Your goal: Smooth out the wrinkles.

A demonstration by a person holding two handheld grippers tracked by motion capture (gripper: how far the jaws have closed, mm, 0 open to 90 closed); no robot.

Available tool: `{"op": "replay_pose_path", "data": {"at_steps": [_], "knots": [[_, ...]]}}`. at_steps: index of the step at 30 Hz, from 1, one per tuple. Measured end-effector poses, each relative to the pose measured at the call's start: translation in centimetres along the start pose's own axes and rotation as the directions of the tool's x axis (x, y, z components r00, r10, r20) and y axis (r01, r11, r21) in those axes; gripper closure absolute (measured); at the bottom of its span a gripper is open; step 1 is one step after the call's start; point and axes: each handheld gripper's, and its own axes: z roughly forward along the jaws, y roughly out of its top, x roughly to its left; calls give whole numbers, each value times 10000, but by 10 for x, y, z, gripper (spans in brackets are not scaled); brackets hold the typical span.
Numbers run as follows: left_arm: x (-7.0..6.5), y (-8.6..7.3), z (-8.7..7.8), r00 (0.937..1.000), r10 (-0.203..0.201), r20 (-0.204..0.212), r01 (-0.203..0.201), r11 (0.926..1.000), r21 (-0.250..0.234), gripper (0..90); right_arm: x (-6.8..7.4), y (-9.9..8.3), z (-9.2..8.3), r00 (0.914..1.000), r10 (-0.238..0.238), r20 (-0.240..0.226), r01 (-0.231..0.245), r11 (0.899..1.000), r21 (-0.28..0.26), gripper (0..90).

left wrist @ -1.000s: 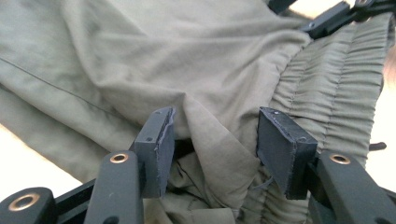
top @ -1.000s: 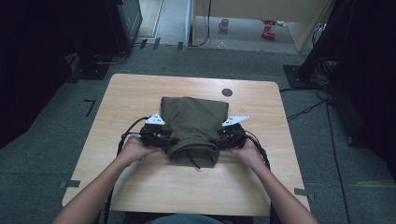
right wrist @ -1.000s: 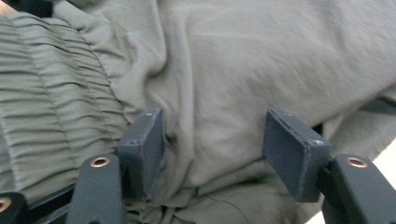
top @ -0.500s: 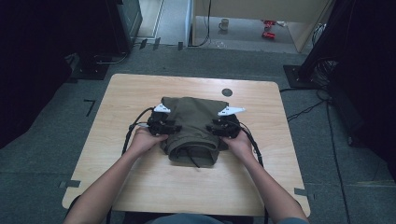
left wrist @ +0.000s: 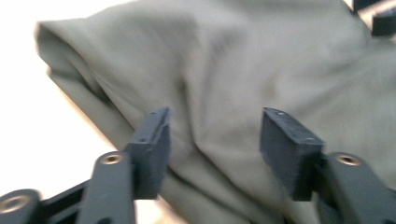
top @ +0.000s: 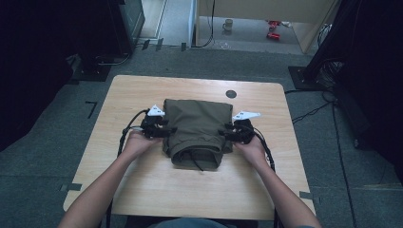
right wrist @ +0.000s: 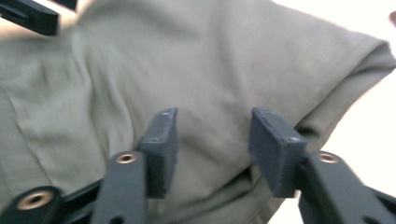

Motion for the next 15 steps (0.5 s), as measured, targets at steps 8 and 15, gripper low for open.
{"op": "replay_pose_path", "data": {"at_steps": [8,15], "knots": [[34,32,34,9926,-1205,124,1208,9924,-227,500,28,-2,0,9985,-327,-442,335,9993,171,555],[41,26,62,9940,-1087,-81,1089,9902,872,552,31,-19,8,9958,-590,-693,659,9927,1013,481]]}}
